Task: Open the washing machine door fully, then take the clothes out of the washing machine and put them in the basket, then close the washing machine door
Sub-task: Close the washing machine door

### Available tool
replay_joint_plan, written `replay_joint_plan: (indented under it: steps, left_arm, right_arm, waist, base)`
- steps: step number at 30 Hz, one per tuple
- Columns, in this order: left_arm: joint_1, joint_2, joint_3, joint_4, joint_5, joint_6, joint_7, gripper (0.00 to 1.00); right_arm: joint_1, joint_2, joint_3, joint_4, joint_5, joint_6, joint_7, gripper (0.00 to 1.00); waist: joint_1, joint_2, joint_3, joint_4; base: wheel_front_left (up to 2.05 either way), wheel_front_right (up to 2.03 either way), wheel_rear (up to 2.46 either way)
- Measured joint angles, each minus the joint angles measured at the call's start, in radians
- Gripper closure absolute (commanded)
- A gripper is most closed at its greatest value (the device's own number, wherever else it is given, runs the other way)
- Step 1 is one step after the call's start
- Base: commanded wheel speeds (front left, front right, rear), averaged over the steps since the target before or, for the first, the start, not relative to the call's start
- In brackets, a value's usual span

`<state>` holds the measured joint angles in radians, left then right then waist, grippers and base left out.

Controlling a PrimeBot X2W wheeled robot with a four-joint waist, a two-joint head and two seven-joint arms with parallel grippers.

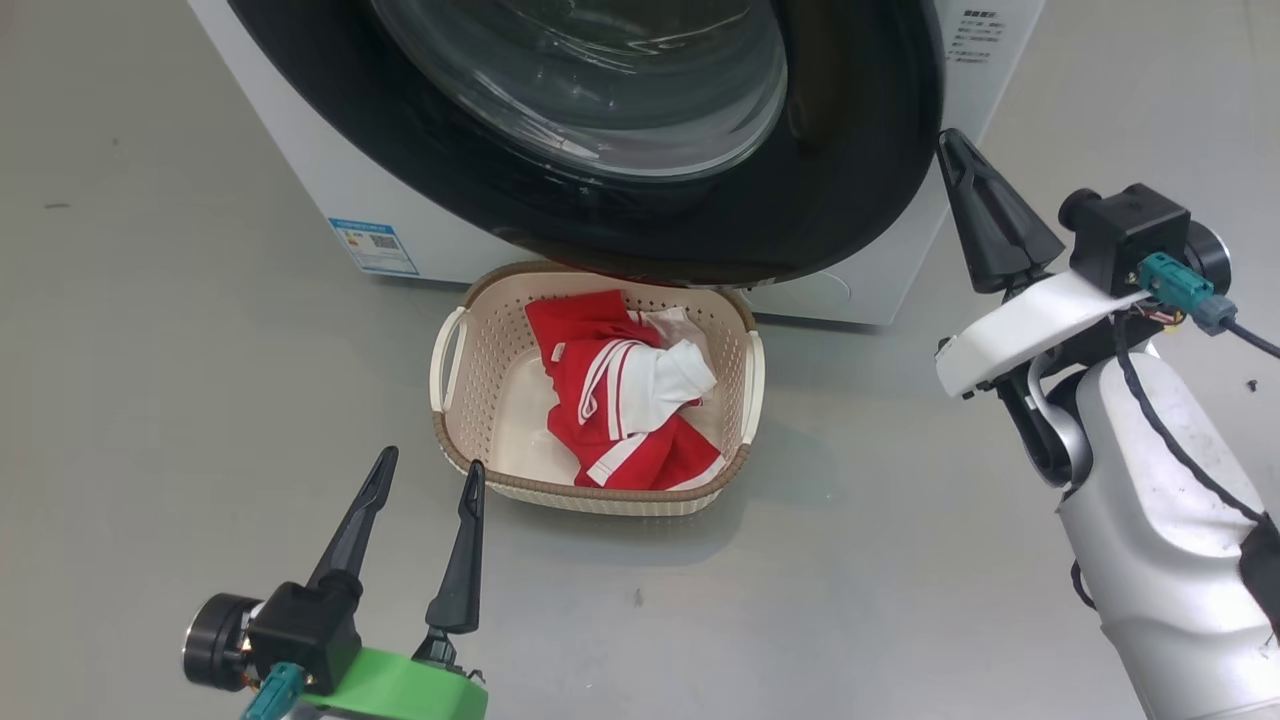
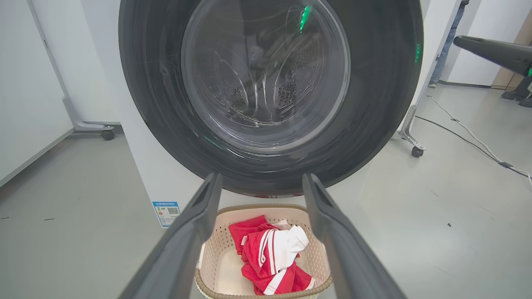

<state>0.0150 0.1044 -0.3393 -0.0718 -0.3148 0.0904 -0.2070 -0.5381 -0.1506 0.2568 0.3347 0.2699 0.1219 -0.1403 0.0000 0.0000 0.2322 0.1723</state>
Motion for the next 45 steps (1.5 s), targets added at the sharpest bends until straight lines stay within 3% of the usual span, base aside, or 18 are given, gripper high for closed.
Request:
replay_joint_plan:
  steps: [45]
  left_arm:
    - [-0.151,-0.051,-0.078,0.074,0.010,-0.025,-0.033,0.00]
  right_arm:
    - [-0.449,-0.131,0.114,0.253,0.091,0.009,0.031,1.00]
  waist:
    - [0.0000,0.0000,0.189,0.160]
  base:
    - [0.00,0.00,0.00]
